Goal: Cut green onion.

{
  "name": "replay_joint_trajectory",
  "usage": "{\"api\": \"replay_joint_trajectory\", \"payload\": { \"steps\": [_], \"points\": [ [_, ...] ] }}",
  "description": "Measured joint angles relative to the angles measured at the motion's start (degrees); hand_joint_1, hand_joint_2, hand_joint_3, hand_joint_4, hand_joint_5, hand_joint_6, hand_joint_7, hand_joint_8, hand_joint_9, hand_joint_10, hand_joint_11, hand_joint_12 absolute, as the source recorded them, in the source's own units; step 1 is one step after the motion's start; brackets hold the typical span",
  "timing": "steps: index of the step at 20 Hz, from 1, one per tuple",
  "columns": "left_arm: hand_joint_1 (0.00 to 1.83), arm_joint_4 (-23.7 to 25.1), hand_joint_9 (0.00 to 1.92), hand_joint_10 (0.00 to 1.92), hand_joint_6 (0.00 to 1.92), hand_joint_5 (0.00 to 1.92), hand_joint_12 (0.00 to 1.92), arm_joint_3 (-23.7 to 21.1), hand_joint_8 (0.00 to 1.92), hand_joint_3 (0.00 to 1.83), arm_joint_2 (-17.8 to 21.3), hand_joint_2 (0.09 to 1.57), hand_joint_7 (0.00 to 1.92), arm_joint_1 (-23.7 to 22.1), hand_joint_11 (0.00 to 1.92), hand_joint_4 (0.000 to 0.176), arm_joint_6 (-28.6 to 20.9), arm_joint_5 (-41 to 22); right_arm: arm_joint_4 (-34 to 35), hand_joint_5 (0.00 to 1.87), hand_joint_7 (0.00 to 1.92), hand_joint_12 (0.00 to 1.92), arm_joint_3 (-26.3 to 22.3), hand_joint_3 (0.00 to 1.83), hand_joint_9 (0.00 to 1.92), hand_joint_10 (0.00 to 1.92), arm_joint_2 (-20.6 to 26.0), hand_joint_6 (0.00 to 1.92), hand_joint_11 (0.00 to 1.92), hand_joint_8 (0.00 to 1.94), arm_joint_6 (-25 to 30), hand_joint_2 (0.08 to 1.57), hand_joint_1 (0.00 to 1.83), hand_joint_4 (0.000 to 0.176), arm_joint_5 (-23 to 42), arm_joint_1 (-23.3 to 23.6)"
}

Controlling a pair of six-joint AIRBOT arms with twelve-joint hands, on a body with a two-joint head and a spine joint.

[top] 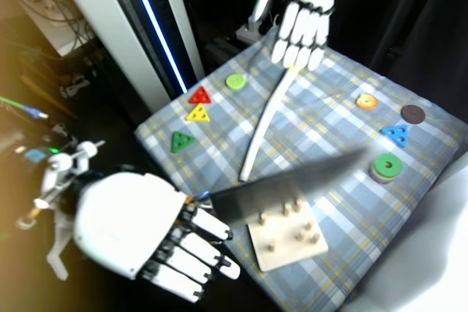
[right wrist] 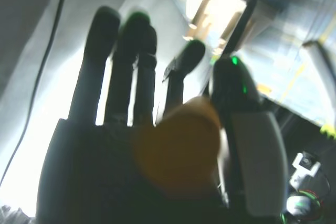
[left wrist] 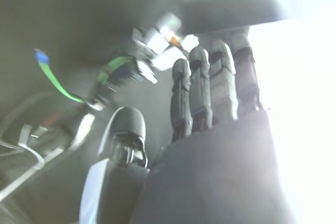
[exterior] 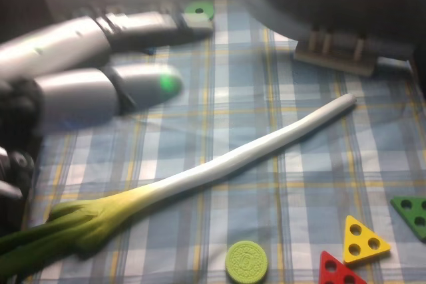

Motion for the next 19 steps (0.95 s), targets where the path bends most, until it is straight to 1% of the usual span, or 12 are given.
{"api": "replay_joint_trajectory", "payload": {
  "steps": [1, 4, 5, 6, 8, 10, 12, 14, 15, 17, 18, 19],
  "points": [
    [0.0, -2.8, 0.25, 0.0, 0.01, 0.29, 0.26, 0.4, 0.01, 0.0, 1.6, 1.46, 0.33, 0.0, 0.0, 0.0, 0.0, -3.3, 0.1, 0.05, 0.29, 0.54, -0.5, 0.0, 0.32, 0.02, 0.4, 0.0, 0.0, 0.0, 0.0, 0.97, 0.57, 0.087, 1.3, -0.1],
    [0.0, -8.2, 0.25, 0.0, 0.01, 0.31, 0.25, 1.3, 0.01, 0.0, 3.4, 1.46, 0.33, 0.9, 0.0, 0.0, 0.1, -8.9, 0.1, 0.03, 0.28, 0.43, -1.9, 0.0, 0.32, 0.0, 2.0, 0.0, 0.03, 0.0, 0.0, 0.96, 0.57, 0.095, 3.8, -0.1],
    [0.03, -10.4, 0.27, 0.0, 0.0, 0.33, 0.35, 1.7, 0.0, 0.0, 3.7, 1.46, 0.33, 1.6, 0.0, 0.0, 0.0, -11.2, 0.1, 0.02, 0.24, 0.37, -2.3, 0.0, 0.28, 0.0, 2.5, 0.0, 0.01, 0.0, 0.0, 0.92, 0.6, 0.136, 4.9, -0.1],
    [0.04, -12.5, 0.27, 0.0, 0.0, 0.34, 0.39, 1.8, 0.0, 0.0, 3.7, 1.46, 0.32, 2.3, 0.0, 0.0, 0.1, -12.8, 0.1, 0.01, 0.24, 0.35, -2.4, 0.0, 0.27, 0.0, 2.6, 0.0, 0.0, 0.0, -0.1, 0.91, 0.61, 0.145, 5.7, -0.1],
    [0.36, -14.0, 0.26, 0.0, 0.0, 0.35, 0.29, 1.8, 0.0, 0.0, 3.7, 1.44, 0.34, 3.2, 0.0, 0.0, 0.0, -16.2, 0.0, 0.01, 0.19, 0.29, -3.5, 0.0, 0.21, 0.0, 3.0, 0.0, 0.0, 0.0, 0.0, 0.94, 0.64, 0.148, 6.8, -0.3],
    [0.32, -16.1, 0.2, 0.0, 0.0, 0.28, 0.29, 1.5, 0.0, 0.0, 4.1, 1.39, 0.26, 5.0, 0.0, 0.0, 0.1, -20.9, -0.2, 0.0, 0.13, 0.24, -6.2, 0.0, 0.17, 0.0, 4.9, 0.0, 0.0, 0.0, 0.0, 0.99, 0.64, 0.115, 10.8, -2.2],
    [0.37, -19.3, 0.26, 0.01, 0.01, 0.33, 0.61, 1.4, 0.0, 0.0, 4.1, 1.28, 0.32, 7.2, 0.0, 0.0, -0.2, -26.8, 0.1, 0.02, 0.19, 0.33, -9.0, 0.0, 0.21, 0.01, 7.4, 0.0, 0.02, 0.01, 0.0, 0.96, 0.61, 0.144, 17.2, -4.6],
    [0.47, -21.0, 0.19, 0.0, 0.0, 0.29, 0.35, 0.9, 0.0, 0.01, 4.2, 1.31, 0.27, 10.8, 0.0, 0.0, -2.3, -33.4, 1.5, 0.18, 0.39, 0.64, -11.2, 0.0, 0.38, 0.01, 8.3, 0.0, 0.05, 0.01, 0.3, 0.98, 0.62, 0.083, 26.2, -7.6],
    [0.48, -20.9, 0.2, 0.01, 0.0, 0.25, 0.41, 0.9, 0.0, 0.0, 3.8, 1.33, 0.26, 13.1, 0.0, 0.0, -4.9, -36.5, 1.7, 0.21, 0.47, 0.7, -12.0, 0.0, 0.48, 0.02, 8.2, 0.0, 0.14, 0.01, 1.3, 1.0, 0.56, 0.041, 30.9, -10.3],
    [0.35, -20.9, 0.42, 0.01, 0.0, 0.29, 0.81, 2.7, 0.0, 0.0, 1.7, 1.36, 0.43, 17.1, 0.0, 0.0, -13.1, -42.4, 1.3, 0.19, 0.42, 0.45, -13.0, 0.0, 0.45, 0.0, 7.0, 0.0, 0.12, 0.0, 4.1, 1.21, 0.49, 0.027, 37.2, -15.3],
    [0.13, -21.6, 0.4, 0.0, 0.0, 0.34, 0.78, 3.8, 0.0, 0.0, 0.9, 1.31, 0.41, 18.1, 0.01, 0.0, -17.1, -44.1, 0.8, 0.06, 0.21, 0.37, -13.7, 0.01, 0.22, 0.0, 6.5, 0.0, 0.03, 0.0, 4.9, 1.24, 0.38, 0.049, 39.0, -16.5],
    [0.13, -22.4, 0.43, 0.0, 0.0, 0.4, 0.74, 5.1, 0.0, 0.0, -0.1, 1.28, 0.44, 18.4, 0.1, 0.0, -21.4, -46.3, 0.3, 0.08, 0.15, 0.27, -14.3, 0.0, 0.18, 0.0, 6.6, 0.01, 0.0, 0.0, 5.1, 1.24, 0.44, 0.013, 41.5, -17.4]
  ]
}}
